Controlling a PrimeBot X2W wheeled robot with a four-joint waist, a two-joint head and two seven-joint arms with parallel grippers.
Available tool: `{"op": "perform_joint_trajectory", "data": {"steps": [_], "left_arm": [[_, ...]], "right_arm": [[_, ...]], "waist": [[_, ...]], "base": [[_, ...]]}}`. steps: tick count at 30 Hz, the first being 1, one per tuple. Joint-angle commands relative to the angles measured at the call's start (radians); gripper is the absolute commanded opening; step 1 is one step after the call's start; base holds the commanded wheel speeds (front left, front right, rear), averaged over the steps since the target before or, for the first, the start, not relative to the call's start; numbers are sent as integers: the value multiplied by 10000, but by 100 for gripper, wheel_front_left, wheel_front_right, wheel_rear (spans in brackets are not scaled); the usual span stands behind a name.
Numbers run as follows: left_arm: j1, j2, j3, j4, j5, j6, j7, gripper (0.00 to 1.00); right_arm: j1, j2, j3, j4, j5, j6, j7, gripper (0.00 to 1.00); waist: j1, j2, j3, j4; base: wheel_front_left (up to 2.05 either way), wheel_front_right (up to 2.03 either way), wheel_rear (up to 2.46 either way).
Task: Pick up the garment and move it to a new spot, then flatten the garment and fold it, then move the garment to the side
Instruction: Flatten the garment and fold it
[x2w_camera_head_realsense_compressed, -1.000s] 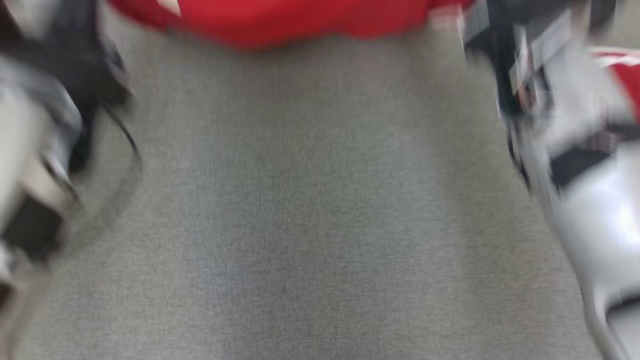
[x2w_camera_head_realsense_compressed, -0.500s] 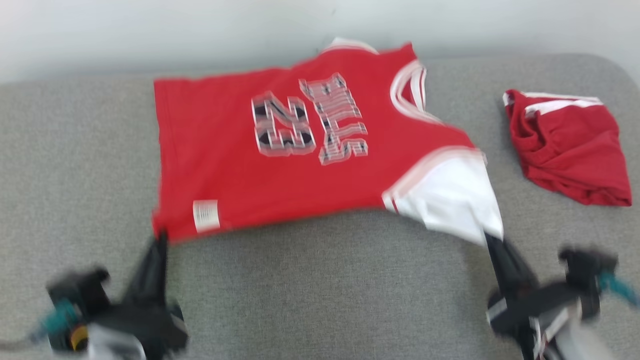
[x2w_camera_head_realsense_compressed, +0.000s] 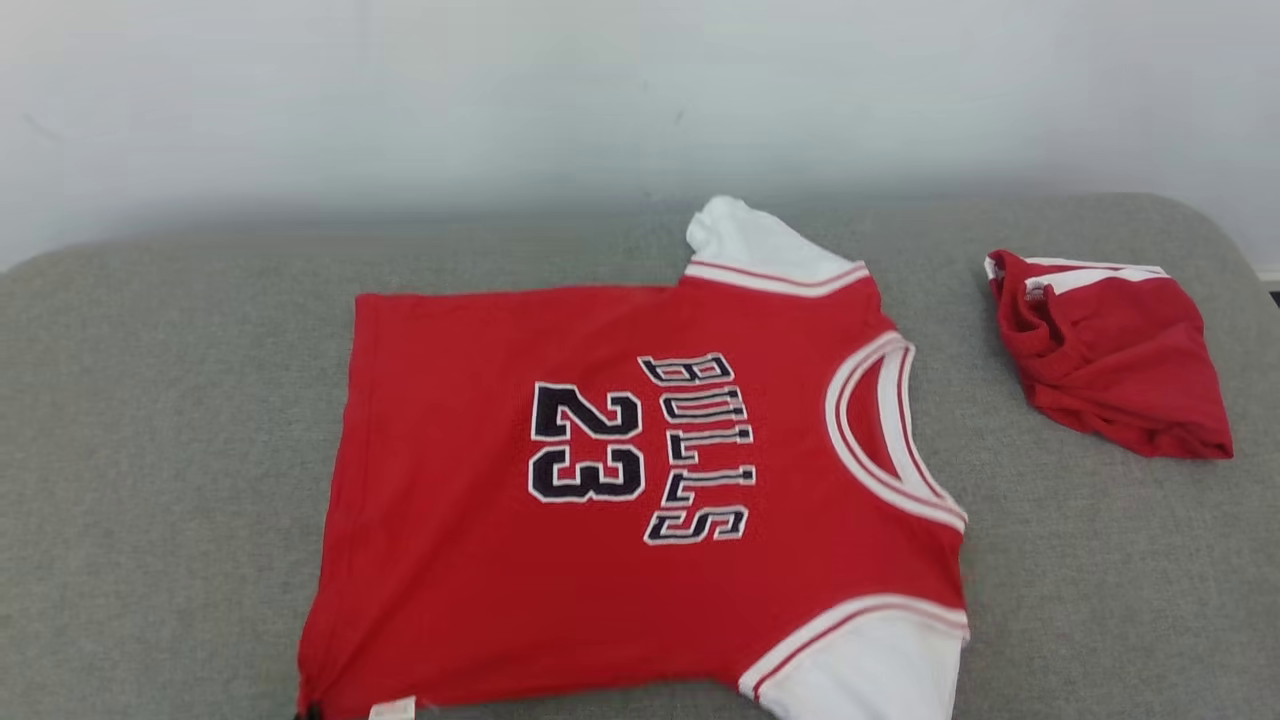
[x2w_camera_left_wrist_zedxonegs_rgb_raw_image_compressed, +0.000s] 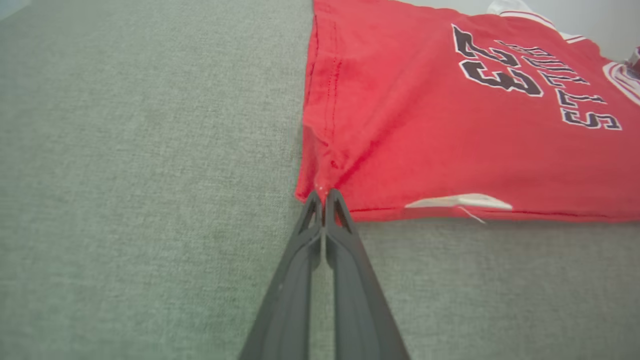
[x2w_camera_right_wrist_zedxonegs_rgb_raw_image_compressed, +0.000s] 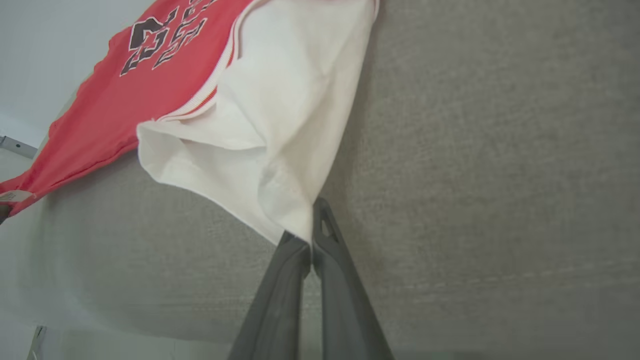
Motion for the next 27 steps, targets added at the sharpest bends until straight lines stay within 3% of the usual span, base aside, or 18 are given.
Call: {"op": "perform_joint_trajectory", "data": {"steps": [1, 8, 16, 22, 27], "left_arm": [[283, -119, 178, 81, 90, 43, -29, 0], [659, -325, 421, 137, 390, 6, -30, 0], [212, -297, 576, -219, 649, -141, -16, 0], [-898, -39, 537, -493, 818, -301, 413, 0], [-2338, -20, 398, -34, 940, -617, 965, 0]], "right_arm": [[395, 149, 23, -202, -219, 13, 118, 0], [827, 428, -298, -840, -726, 13, 362, 0], [16, 376, -995, -2238, -958, 13, 606, 0], [-1583, -115, -1139, -2877, -1188, 13, 1419, 0], [-3790, -462, -1141, -1793, -1327, 13, 1904, 0]], "waist": [[2, 3, -138, 63], [2, 3, -111, 33], [2, 3, -120, 72], [2, 3, 134, 75], [2, 3, 481, 63]], "base": [[0, 0, 0], [0, 0, 0], [0, 0, 0], [0, 0, 0], [0, 0, 0]]}}
